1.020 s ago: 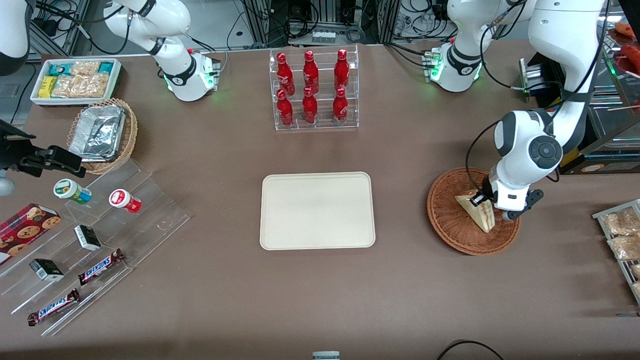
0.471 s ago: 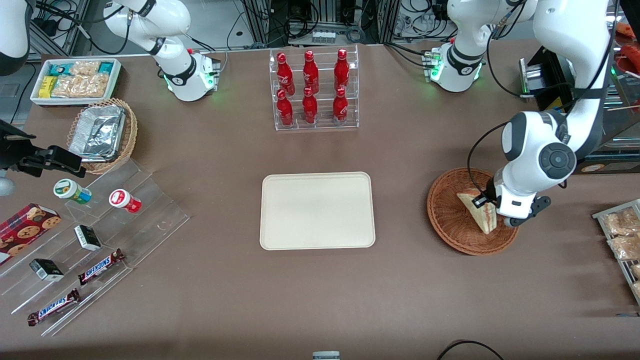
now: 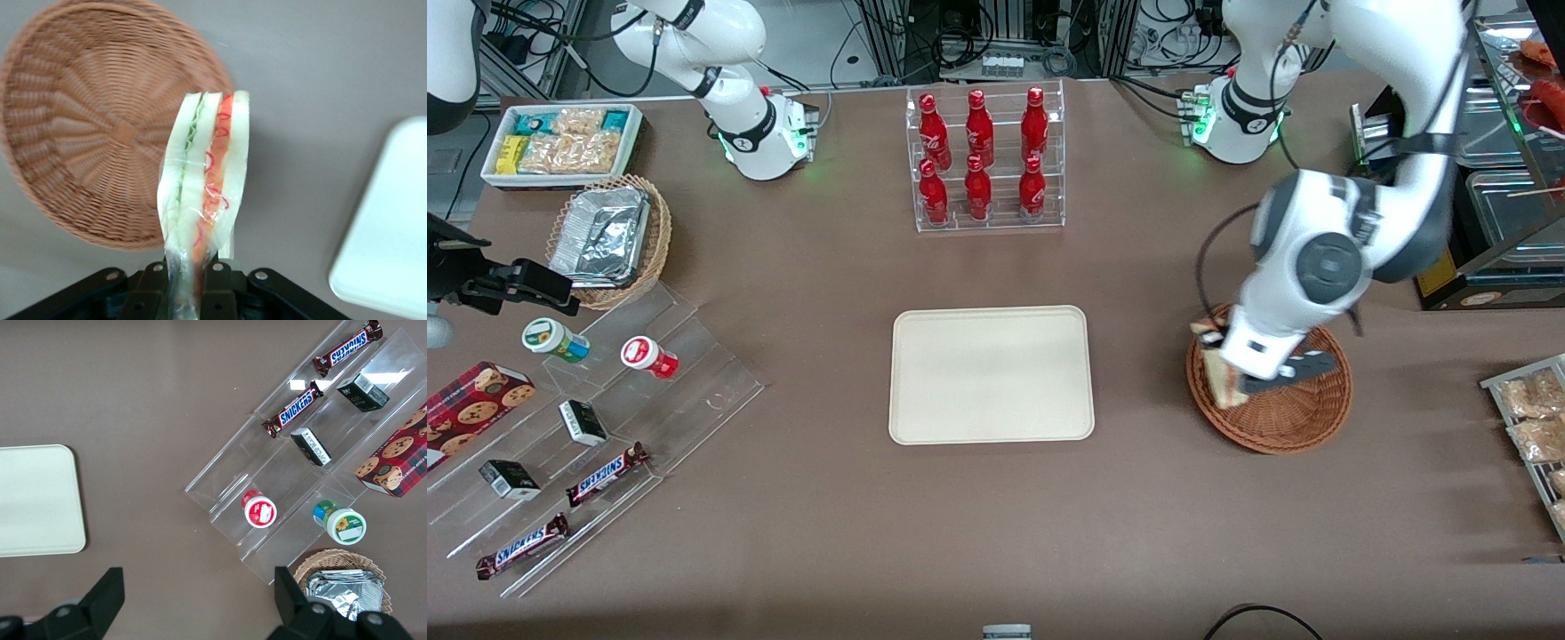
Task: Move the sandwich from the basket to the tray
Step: 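Lift the sandwich with the left gripper and carry it toward the tray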
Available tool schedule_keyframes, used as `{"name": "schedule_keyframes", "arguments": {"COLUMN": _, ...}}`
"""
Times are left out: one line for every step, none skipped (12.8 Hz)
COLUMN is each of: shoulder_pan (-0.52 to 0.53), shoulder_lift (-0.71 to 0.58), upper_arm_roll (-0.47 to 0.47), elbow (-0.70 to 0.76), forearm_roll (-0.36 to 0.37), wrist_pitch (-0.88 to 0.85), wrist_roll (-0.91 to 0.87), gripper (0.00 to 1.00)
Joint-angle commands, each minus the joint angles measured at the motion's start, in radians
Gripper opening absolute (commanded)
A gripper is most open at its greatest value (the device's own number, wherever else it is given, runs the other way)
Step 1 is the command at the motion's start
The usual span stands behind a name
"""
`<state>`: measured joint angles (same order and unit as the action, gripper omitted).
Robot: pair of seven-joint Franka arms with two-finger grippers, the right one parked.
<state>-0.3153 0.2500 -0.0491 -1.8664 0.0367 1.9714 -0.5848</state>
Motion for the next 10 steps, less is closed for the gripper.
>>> {"name": "schedule_keyframes", "arguments": {"shoulder_pan": -0.128, "shoulder_lift": 0.06, "upper_arm_roll": 0.012, "elbow": 0.079, "forearm_roll": 0.006, "wrist_pitch": -0.02, "wrist_roll": 0.013, "gripper": 0.0}}
{"name": "schedule_keyframes", "arguments": {"shoulder_pan": -0.174, "shoulder_lift": 0.096, "upper_arm_roll": 0.012, "elbow": 0.116, "forearm_roll": -0.003, "wrist_pitch": -0.017, "wrist_roll": 0.01, "gripper": 0.0}}
{"name": "schedule_keyframes", "arguments": {"shoulder_pan": -0.207, "shoulder_lift": 0.135, "upper_arm_roll": 0.012, "elbow": 0.156, "forearm_roll": -0.033, "wrist_pitch": -0.005, "wrist_roll": 0.01, "gripper": 0.0}}
{"name": "schedule_keyframes", "arguments": {"shoulder_pan": -0.237, "shoulder_lift": 0.179, "upper_arm_roll": 0.012, "elbow": 0.2, "forearm_roll": -0.075, "wrist_pitch": 0.01, "wrist_roll": 0.006, "gripper": 0.0}}
{"name": "schedule_keyframes", "arguments": {"shoulder_pan": -0.264, "shoulder_lift": 0.22, "upper_arm_roll": 0.012, "elbow": 0.246, "forearm_roll": -0.087, "wrist_pitch": 0.017, "wrist_roll": 0.002, "gripper": 0.0}}
{"name": "schedule_keyframes", "arguments": {"shoulder_pan": -0.29, "shoulder_lift": 0.266, "upper_arm_roll": 0.012, "elbow": 0.292, "forearm_roll": -0.09, "wrist_pitch": 0.017, "wrist_roll": -0.006, "gripper": 0.0}}
{"name": "schedule_keyframes", "arguments": {"shoulder_pan": -0.31, "shoulder_lift": 0.309, "upper_arm_roll": 0.012, "elbow": 0.329, "forearm_roll": -0.101, "wrist_pitch": 0.017, "wrist_roll": -0.033, "gripper": 0.0}}
{"name": "schedule_keyframes", "arguments": {"shoulder_pan": -0.33, "shoulder_lift": 0.355, "upper_arm_roll": 0.012, "elbow": 0.366, "forearm_roll": -0.1, "wrist_pitch": 0.018, "wrist_roll": -0.046, "gripper": 0.0}}
{"name": "schedule_keyframes", "arguments": {"shoulder_pan": -0.338, "shoulder_lift": 0.392, "upper_arm_roll": 0.012, "elbow": 0.401, "forearm_roll": -0.101, "wrist_pitch": 0.029, "wrist_roll": -0.055, "gripper": 0.0}}
{"name": "schedule_keyframes", "arguments": {"shoulder_pan": -0.359, "shoulder_lift": 0.432, "upper_arm_roll": 0.012, "elbow": 0.424, "forearm_roll": -0.101, "wrist_pitch": 0.049, "wrist_roll": -0.075, "gripper": 0.0}}
